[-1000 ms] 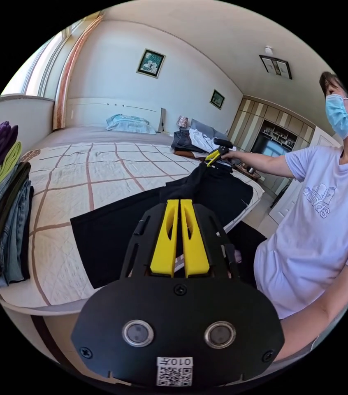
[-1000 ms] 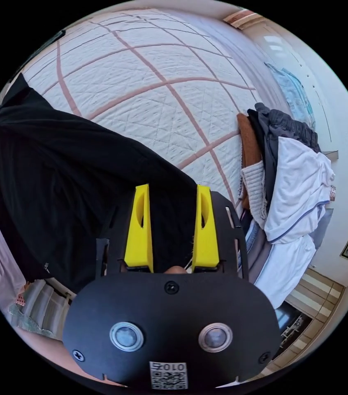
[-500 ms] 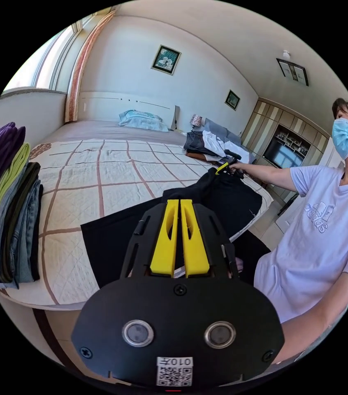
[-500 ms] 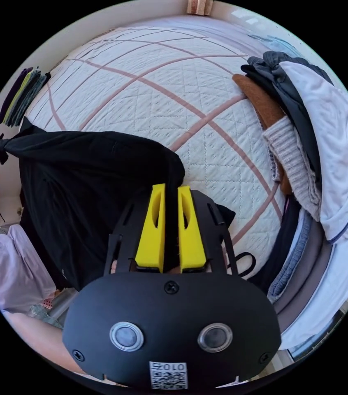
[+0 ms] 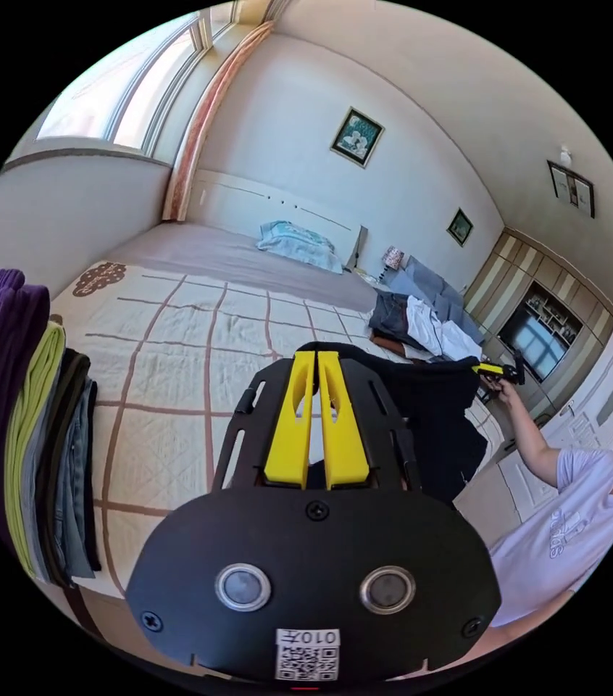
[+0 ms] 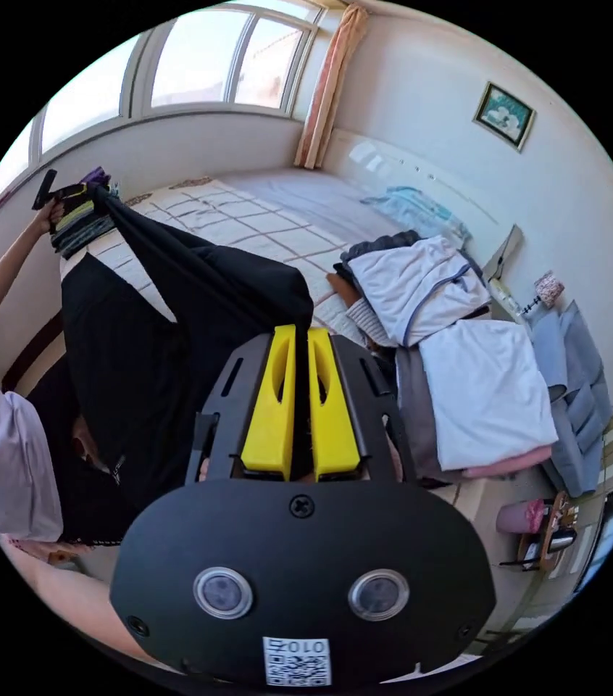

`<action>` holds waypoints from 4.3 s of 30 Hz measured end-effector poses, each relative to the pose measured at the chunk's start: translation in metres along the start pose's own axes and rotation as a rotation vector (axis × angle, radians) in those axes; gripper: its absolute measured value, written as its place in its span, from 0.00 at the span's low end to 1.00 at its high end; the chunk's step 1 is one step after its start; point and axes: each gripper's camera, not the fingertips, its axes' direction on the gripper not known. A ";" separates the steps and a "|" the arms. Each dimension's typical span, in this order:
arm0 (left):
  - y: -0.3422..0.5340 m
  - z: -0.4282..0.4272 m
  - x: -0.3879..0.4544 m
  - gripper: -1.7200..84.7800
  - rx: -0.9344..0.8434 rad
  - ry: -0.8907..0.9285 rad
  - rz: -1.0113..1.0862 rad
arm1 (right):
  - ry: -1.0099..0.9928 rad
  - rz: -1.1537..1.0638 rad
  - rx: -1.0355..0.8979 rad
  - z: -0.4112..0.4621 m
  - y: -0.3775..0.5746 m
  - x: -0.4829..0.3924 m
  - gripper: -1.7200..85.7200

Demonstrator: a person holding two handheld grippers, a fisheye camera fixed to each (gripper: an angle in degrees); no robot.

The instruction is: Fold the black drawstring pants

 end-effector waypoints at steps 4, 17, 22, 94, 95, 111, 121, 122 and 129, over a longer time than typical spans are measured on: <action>0.045 0.011 -0.009 0.02 -0.129 0.021 -0.063 | -0.086 0.013 0.011 -0.025 0.091 -0.048 0.05; 0.169 0.030 -0.021 0.02 -0.342 0.074 -0.125 | -0.337 0.166 -0.347 0.022 0.213 -0.082 0.11; 0.177 0.016 -0.006 0.03 -0.308 0.140 -0.085 | -0.456 0.073 -0.323 -0.019 0.226 -0.097 0.12; 0.224 0.078 0.114 0.19 -0.371 0.822 0.602 | -0.715 -1.558 -0.108 -0.160 -0.175 -0.471 0.06; 0.226 0.093 0.115 0.19 -0.412 0.859 0.595 | -0.716 -1.558 -0.097 -0.164 -0.171 -0.470 0.06; 0.268 -0.012 0.048 0.04 0.186 0.432 0.220 | -0.411 -1.086 -0.122 -0.092 -0.270 -0.481 0.06; 0.330 -0.009 -0.053 0.03 0.200 0.005 -0.396 | -0.325 -0.534 -0.076 -0.012 -0.195 -0.439 0.13; 0.336 -0.004 -0.061 0.03 0.191 0.030 -0.422 | -0.322 -0.480 -0.061 -0.013 -0.161 -0.416 0.13; 0.349 -0.002 -0.082 0.03 0.242 0.133 -0.483 | -0.311 0.032 -0.179 -0.030 0.060 -0.261 0.12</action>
